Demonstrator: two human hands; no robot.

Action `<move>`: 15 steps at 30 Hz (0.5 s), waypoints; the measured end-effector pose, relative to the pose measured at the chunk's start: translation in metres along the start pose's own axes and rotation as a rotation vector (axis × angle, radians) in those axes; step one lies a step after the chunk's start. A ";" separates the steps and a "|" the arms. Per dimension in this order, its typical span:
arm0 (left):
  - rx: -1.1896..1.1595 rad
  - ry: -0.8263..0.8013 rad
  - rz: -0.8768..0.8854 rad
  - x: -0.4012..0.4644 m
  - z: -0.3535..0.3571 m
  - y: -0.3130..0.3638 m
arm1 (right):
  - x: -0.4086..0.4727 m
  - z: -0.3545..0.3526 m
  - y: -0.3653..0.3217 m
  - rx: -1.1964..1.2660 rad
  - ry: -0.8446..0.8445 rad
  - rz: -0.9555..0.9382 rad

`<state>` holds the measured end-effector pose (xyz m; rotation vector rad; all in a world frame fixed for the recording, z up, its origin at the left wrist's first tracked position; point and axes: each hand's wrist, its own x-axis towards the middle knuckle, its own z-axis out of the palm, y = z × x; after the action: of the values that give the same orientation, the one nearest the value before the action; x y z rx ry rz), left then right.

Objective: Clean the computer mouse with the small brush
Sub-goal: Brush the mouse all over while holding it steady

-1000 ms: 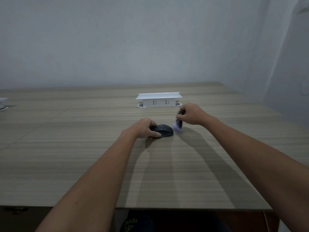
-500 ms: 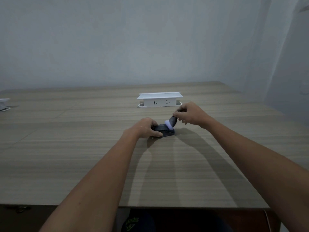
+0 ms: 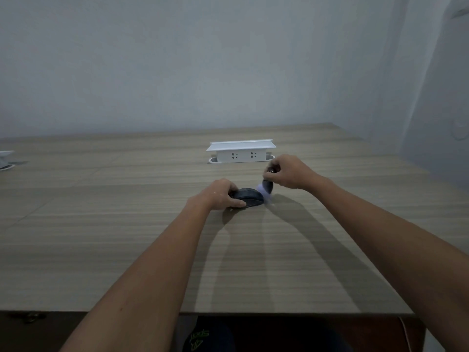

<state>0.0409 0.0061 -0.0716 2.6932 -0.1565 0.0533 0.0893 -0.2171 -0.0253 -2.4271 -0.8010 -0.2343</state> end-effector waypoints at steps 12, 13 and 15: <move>0.001 0.015 -0.005 -0.001 0.001 0.000 | -0.005 -0.003 -0.005 0.135 -0.098 0.008; 0.003 0.017 -0.004 -0.001 0.001 0.001 | -0.004 -0.002 -0.004 0.099 -0.108 0.009; 0.004 0.018 -0.006 -0.001 0.001 0.002 | -0.004 -0.004 -0.005 -0.042 -0.098 0.011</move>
<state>0.0394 0.0039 -0.0718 2.6967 -0.1426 0.0762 0.0830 -0.2182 -0.0217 -2.4973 -0.8334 -0.1299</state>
